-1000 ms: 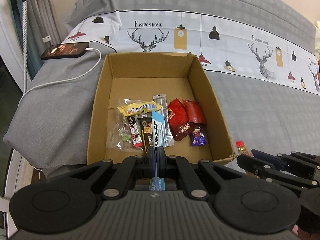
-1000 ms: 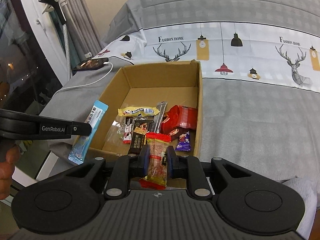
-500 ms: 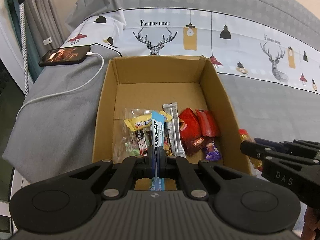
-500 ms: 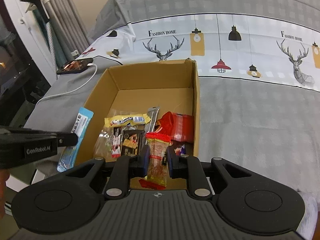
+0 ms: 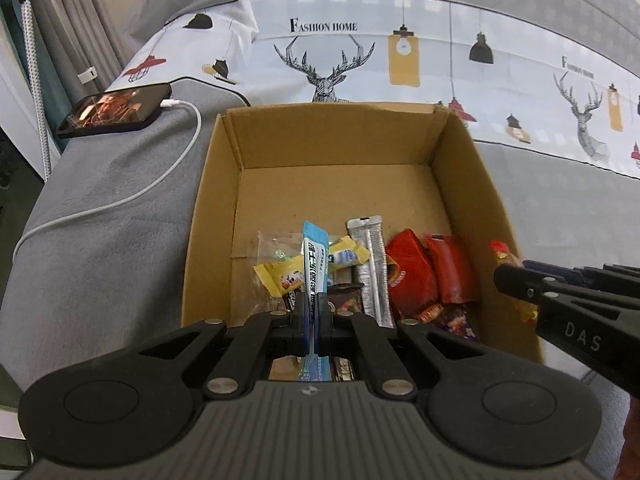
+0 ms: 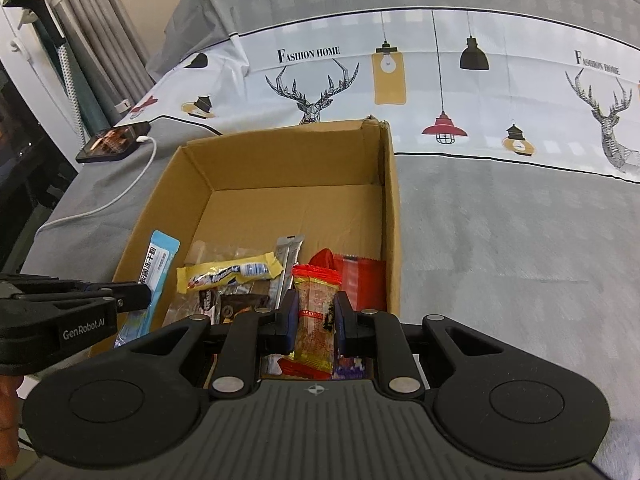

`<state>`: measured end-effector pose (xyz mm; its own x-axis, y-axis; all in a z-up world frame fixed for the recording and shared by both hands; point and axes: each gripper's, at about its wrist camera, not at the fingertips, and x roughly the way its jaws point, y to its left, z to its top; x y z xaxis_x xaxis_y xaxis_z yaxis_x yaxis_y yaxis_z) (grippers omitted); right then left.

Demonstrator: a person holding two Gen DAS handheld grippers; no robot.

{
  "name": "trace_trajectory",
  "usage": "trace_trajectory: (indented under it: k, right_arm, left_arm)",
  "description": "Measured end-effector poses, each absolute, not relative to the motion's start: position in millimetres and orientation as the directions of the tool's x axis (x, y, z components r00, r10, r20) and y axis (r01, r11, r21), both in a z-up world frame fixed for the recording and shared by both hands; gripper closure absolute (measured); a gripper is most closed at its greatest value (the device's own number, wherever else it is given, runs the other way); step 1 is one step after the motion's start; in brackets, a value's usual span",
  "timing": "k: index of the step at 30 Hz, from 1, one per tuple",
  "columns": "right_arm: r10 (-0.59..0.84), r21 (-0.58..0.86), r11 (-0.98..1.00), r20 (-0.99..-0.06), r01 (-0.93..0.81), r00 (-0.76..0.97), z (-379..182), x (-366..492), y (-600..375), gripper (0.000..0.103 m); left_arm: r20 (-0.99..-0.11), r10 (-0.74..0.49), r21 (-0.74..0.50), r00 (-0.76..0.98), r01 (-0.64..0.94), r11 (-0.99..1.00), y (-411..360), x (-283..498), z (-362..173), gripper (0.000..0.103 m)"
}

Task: Organize snacks
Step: 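Lower the blue bar with left tool while right tool lowers red candy, then release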

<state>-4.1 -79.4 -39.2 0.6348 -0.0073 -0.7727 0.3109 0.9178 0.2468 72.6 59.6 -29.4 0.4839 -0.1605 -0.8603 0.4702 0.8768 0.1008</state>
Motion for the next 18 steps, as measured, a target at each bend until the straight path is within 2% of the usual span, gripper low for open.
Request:
trace_trajectory:
  k: [18]
  right_arm:
    - [-0.005, 0.228, 0.923, -0.800, 0.311, 0.599, -60.7, 43.4, -80.0, 0.082]
  left_arm:
    - [-0.879, -0.089, 0.141, 0.468, 0.435, 0.889, 56.4, 117.6, -59.3, 0.101]
